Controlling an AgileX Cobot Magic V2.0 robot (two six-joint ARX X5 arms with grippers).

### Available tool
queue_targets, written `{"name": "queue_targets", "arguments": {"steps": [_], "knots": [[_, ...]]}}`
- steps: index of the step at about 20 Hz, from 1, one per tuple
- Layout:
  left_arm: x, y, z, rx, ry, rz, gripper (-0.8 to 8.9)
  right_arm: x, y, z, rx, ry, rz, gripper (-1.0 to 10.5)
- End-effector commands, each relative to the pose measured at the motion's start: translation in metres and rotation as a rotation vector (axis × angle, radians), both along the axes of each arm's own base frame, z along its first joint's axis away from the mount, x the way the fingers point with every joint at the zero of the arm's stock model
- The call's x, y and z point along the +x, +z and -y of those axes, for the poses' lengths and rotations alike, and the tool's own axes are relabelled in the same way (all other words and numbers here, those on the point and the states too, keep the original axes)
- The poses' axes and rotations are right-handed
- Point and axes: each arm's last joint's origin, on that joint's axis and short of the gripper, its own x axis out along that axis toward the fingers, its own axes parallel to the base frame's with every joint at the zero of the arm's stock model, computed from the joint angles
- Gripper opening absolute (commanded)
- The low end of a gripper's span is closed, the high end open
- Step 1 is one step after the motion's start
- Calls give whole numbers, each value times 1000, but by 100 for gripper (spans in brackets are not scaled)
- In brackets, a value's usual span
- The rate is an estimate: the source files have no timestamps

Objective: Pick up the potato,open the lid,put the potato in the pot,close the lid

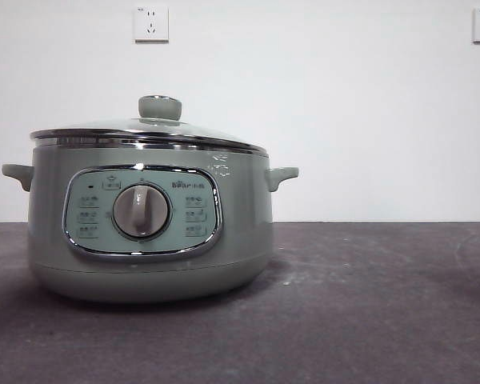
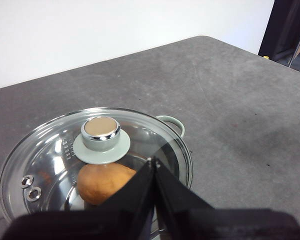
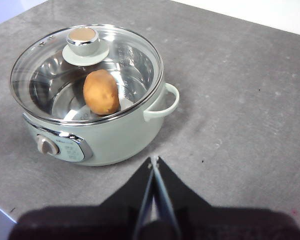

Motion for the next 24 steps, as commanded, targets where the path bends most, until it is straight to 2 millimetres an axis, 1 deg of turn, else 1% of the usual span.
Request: {"name": "queue_targets", "arguments": {"steps": [1, 4, 5, 6, 9, 11, 13, 16, 19, 21, 24], "knots": [[0, 0, 0, -9, 2, -3, -4, 1, -3, -1, 3, -5, -14, -16], [0, 0, 0, -7, 3, -5, -4, 1, -3, -1, 2, -5, -15, -16], [0, -2, 0, 16, -1, -7, -4, 1, -3, -1, 2, -5, -15, -16], [-3, -1, -3, 78, -3, 35, -4, 1, -3, -1, 2, -5, -15, -16], [-7, 1, -22, 121, 113, 102, -4, 1, -3, -1, 1, -5, -16, -16], [-7, -7, -36, 104, 197, 123, -4, 1, -3, -1, 1, -5, -17, -16], [-5, -27, -50, 78, 294, 156, -4, 1, -3, -1, 1, -5, -17, -16], [-5, -69, -69, 44, 391, 206, -4, 1, -3, -1, 0, -5, -17, -16], [-10, -109, -82, 45, 463, 204, -4, 1, -3, -1, 0, -5, -17, -16], [-14, -128, -88, 48, 503, 205, -4, 1, -3, -1, 0, -5, -17, -16], [-15, -150, -93, 53, 552, 199, -4, 1, -3, -1, 0, -5, -17, -16]]}}
